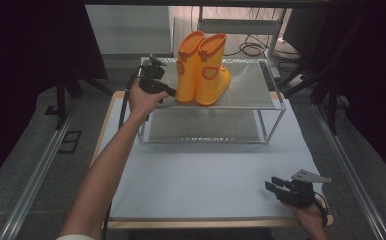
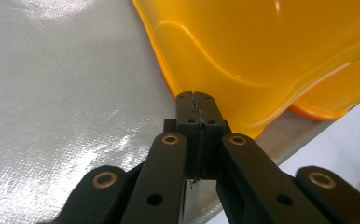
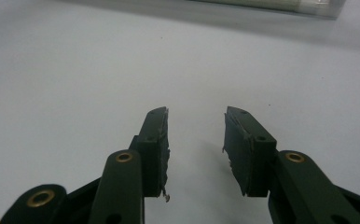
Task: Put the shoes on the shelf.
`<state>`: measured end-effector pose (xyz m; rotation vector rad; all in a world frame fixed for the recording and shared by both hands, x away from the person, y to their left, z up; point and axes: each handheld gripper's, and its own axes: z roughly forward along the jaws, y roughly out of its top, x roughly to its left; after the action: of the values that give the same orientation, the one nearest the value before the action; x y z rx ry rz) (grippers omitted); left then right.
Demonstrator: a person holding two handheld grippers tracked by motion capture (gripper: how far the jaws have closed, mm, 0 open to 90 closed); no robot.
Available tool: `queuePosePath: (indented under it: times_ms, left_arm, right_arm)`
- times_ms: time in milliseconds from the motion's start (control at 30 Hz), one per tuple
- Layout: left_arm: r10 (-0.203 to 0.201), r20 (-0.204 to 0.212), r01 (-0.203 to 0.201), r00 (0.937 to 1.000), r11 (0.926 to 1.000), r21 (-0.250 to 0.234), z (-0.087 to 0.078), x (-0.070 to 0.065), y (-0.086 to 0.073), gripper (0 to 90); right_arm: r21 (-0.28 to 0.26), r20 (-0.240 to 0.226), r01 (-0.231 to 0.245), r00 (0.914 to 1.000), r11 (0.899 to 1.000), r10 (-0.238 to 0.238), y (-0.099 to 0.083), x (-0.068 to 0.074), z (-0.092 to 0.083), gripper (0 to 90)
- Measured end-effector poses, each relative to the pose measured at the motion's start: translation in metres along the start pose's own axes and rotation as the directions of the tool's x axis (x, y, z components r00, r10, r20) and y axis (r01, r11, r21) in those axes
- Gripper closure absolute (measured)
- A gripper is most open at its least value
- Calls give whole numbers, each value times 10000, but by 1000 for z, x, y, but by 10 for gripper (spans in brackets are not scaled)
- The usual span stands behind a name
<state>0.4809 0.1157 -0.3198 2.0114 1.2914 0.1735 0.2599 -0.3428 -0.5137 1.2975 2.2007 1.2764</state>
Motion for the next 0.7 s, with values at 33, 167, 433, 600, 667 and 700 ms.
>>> queuePosePath:
  times_ms: [33,167,433,600,667,700]
  left_arm:
    - [16,43,-16,10000,10000,10,0,-2,0,899]
    - [113,-90,-114,9999,9999,-72,2,-7,0,900]
    - [94,-109,-95,9999,9999,-87,2,-9,0,900]
    - [153,-36,-154,9999,9997,-175,0,-13,1,900]
    - [140,66,-139,9999,9998,-154,0,-15,2,900]
    - [208,132,-205,9997,9996,-167,0,-17,2,900]
  right_arm:
    - [2,-2,-6,10000,10000,6,0,0,0,590]
    - [79,-46,26,10000,10000,-25,0,2,2,590]
    - [60,-88,26,10000,10000,-25,0,3,2,594]
    - [78,-121,42,9999,10000,-41,0,4,3,595]
    - [72,-119,45,9999,10000,-44,1,4,3,595]
    - [70,-120,38,9999,10000,-37,1,4,3,595]
